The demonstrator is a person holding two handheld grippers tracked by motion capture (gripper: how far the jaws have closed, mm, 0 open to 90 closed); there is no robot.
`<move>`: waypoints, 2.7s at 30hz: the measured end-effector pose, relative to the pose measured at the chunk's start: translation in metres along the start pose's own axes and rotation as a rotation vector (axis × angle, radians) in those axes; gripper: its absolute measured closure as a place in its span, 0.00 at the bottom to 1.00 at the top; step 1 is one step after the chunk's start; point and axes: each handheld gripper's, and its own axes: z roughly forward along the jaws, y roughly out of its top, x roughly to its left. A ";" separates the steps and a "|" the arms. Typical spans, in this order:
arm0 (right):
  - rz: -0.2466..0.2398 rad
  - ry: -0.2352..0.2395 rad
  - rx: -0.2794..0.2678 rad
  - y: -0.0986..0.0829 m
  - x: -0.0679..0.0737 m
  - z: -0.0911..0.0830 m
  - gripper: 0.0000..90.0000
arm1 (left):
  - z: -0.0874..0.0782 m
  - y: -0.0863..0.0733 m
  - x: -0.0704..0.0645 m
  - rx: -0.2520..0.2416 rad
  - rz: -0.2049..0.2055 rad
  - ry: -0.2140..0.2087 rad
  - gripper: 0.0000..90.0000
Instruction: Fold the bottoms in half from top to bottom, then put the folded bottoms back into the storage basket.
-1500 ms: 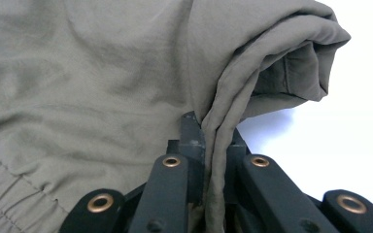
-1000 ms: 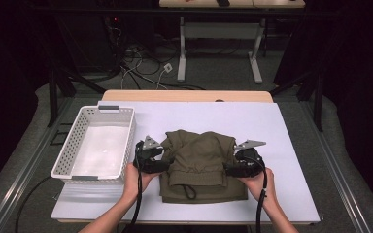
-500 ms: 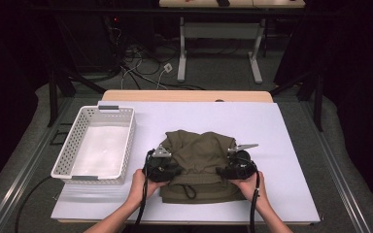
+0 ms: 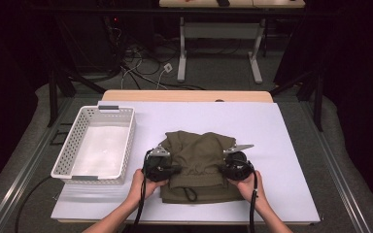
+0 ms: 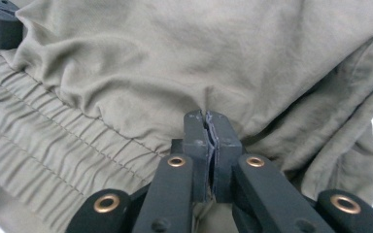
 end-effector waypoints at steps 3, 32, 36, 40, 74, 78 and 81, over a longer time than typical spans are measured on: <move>-0.013 0.012 -0.014 -0.002 0.002 -0.011 0.98 | -0.005 0.001 -0.006 0.001 0.012 -0.014 0.99; 0.083 0.063 0.031 -0.012 -0.012 0.001 0.97 | 0.010 -0.010 0.002 0.058 0.010 0.000 0.89; 0.049 0.045 0.005 -0.010 -0.002 -0.015 0.98 | 0.008 -0.010 0.004 0.043 0.000 -0.015 0.92; 0.017 0.045 -0.022 -0.011 0.007 -0.032 0.98 | 0.006 -0.009 0.003 0.033 -0.002 -0.032 0.93; -0.064 -0.020 -0.066 -0.016 -0.005 -0.038 0.14 | -0.017 0.001 -0.007 -0.027 0.031 0.153 0.11; -0.070 -0.033 -0.070 -0.015 -0.006 -0.037 0.14 | -0.014 0.002 -0.001 -0.029 -0.007 0.198 0.07; -0.042 -0.054 -0.066 -0.014 -0.009 -0.034 0.14 | -0.009 0.004 0.008 -0.021 -0.055 0.236 0.03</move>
